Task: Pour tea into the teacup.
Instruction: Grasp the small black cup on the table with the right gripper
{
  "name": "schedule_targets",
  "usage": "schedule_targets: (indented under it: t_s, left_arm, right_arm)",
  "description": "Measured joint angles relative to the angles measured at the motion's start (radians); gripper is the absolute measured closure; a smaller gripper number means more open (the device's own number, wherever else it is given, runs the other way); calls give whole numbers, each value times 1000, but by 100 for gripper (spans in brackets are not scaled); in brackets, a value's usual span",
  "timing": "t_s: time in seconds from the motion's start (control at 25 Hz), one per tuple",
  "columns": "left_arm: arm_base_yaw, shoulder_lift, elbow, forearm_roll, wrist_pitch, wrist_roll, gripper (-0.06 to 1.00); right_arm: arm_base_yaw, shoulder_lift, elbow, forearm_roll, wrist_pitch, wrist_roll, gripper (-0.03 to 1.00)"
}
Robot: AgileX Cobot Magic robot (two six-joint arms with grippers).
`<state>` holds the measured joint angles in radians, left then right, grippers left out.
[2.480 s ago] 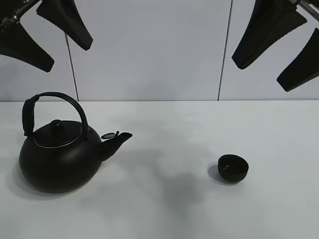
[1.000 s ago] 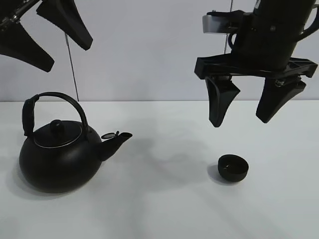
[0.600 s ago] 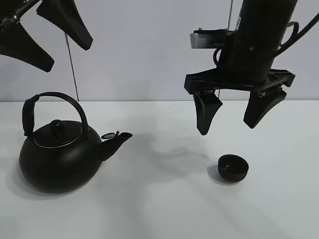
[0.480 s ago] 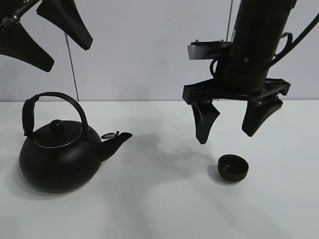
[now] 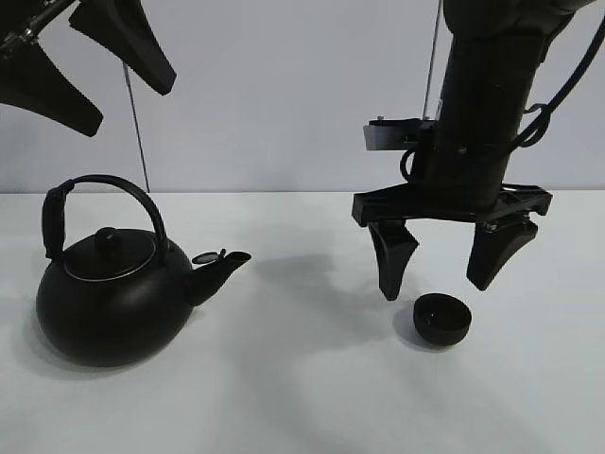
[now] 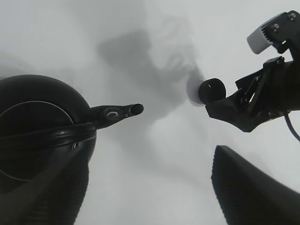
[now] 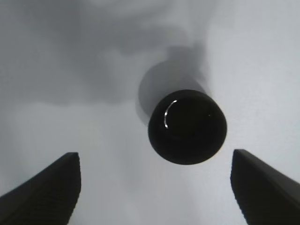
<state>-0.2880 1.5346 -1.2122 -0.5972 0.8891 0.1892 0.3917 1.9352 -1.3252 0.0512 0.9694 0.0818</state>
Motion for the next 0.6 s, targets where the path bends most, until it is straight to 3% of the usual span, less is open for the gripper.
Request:
schedule_targets:
  t_s: [0.6]
  left_arm:
    - [0, 0, 0, 0, 0, 0, 41]
  right_arm:
    - [-31, 70, -4, 1, -27, -9, 37]
